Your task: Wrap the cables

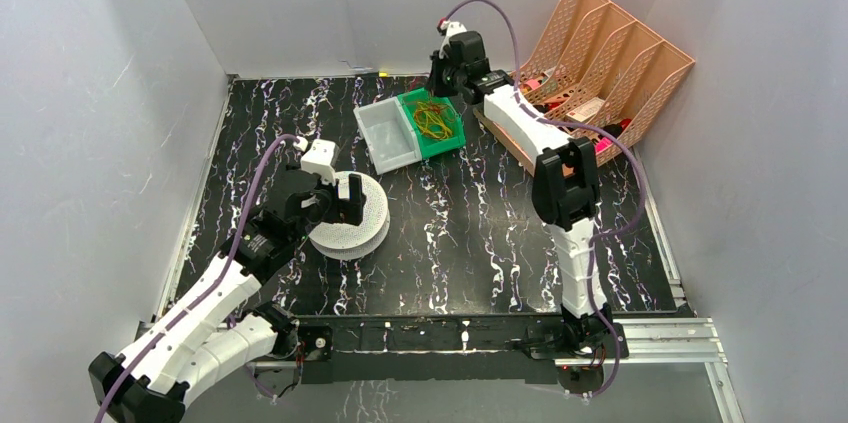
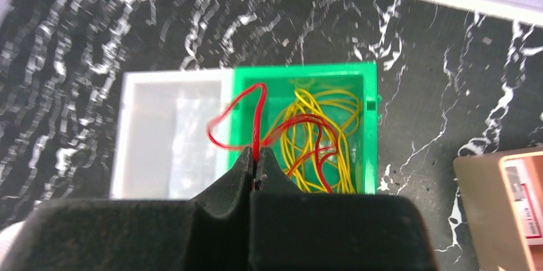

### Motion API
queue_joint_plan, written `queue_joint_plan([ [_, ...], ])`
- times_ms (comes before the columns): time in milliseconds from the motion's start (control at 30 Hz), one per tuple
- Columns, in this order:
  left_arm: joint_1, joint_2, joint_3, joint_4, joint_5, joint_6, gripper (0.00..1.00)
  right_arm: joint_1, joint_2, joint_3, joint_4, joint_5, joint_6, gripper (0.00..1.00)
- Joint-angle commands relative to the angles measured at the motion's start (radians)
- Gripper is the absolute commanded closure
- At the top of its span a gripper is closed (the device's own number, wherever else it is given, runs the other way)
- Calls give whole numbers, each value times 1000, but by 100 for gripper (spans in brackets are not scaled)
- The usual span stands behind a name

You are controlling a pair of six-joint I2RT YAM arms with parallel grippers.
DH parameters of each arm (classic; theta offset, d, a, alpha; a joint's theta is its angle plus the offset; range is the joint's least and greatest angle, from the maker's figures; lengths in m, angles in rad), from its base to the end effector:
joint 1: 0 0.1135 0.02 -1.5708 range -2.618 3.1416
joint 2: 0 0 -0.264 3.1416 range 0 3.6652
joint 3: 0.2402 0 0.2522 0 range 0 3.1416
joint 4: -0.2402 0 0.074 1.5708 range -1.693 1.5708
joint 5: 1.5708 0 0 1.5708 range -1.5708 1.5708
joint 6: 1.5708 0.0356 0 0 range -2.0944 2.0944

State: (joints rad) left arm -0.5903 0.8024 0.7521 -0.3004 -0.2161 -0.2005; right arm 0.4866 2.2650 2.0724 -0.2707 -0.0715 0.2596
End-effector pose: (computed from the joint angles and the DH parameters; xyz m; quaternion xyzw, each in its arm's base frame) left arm 0.1591 -0.0974 0.3136 0.0972 0.8114 -0.1378 0.5597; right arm 0.4751 0.2542 0.2795 -0.1149 0.8424 0.2199 0.4783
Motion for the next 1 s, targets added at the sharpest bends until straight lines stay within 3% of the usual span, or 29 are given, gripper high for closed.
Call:
queue_joint_plan([
  [0, 0, -28, 9, -6, 14, 9, 2, 7, -131, -25, 99, 19, 27, 100],
  [400, 0, -40, 8, -9, 19, 7, 2, 10, -342, -128, 152, 11, 70, 100],
  [967, 0, -58, 6, 12, 125, 14, 2, 14, -843, -495, 159, 23, 86, 100],
])
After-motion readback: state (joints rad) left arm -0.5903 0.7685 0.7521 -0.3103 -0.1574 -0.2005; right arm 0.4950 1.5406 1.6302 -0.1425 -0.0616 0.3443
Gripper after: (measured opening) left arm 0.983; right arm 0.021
